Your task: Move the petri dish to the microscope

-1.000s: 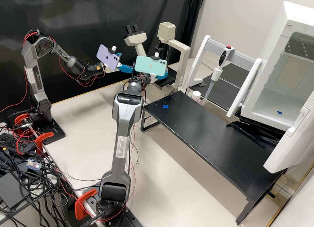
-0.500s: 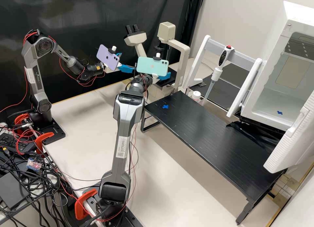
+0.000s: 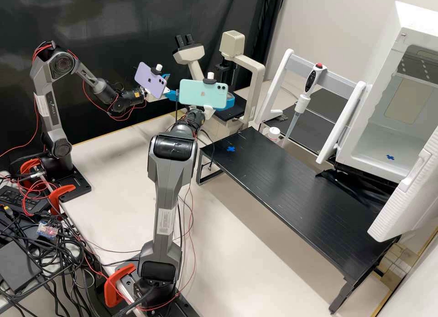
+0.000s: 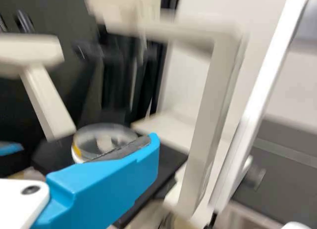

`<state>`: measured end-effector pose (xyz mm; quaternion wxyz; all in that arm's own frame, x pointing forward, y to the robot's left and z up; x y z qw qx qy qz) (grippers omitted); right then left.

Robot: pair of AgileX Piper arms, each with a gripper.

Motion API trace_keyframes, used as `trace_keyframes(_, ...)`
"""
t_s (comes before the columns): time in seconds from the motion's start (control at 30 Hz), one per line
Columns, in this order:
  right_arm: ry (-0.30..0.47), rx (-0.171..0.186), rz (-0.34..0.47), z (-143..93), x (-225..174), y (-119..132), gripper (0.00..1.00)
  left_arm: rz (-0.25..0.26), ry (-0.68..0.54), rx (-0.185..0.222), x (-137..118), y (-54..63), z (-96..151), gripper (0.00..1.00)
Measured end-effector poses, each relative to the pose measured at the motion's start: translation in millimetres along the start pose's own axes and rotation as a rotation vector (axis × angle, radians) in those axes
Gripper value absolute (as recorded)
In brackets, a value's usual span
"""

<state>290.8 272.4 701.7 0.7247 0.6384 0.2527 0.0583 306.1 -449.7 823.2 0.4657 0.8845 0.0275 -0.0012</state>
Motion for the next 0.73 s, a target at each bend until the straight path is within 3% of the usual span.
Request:
trace_keyframes(0.07, 0.041, -0.022, 0.051, -1, -18, 8, 1.0, 0.0, 0.0, 0.0, 0, 0.0, 0, 1.0)
trace_keyframes(0.2, 0.075, -0.026, 0.125, 6, -46, 15, 1.0, 0.0, 0.0, 0.0, 0, 0.0, 0, 1.0)
trace_keyframes(0.27, 0.066, -0.047, 0.159, 19, -61, 16, 1.0, 0.0, 0.0, 0.0, 0, 0.0, 0, 1.0)
trace_keyframes(0.47, -0.011, -0.041, 0.257, 63, -98, 19, 1.0, 0.0, 0.0, 0.0, 0, 0.0, 0, 1.0)
trace_keyframes(0.6, -0.092, -0.015, 0.281, 91, -121, 20, 1.0, 0.0, 0.0, 0.0, 0, 0.0, 0, 1.0)
trace_keyframes(0.73, -0.189, 0.064, 0.318, 123, -142, 28, 1.0, 0.0, 0.0, 0.0, 0, 0.0, 0, 1.0)
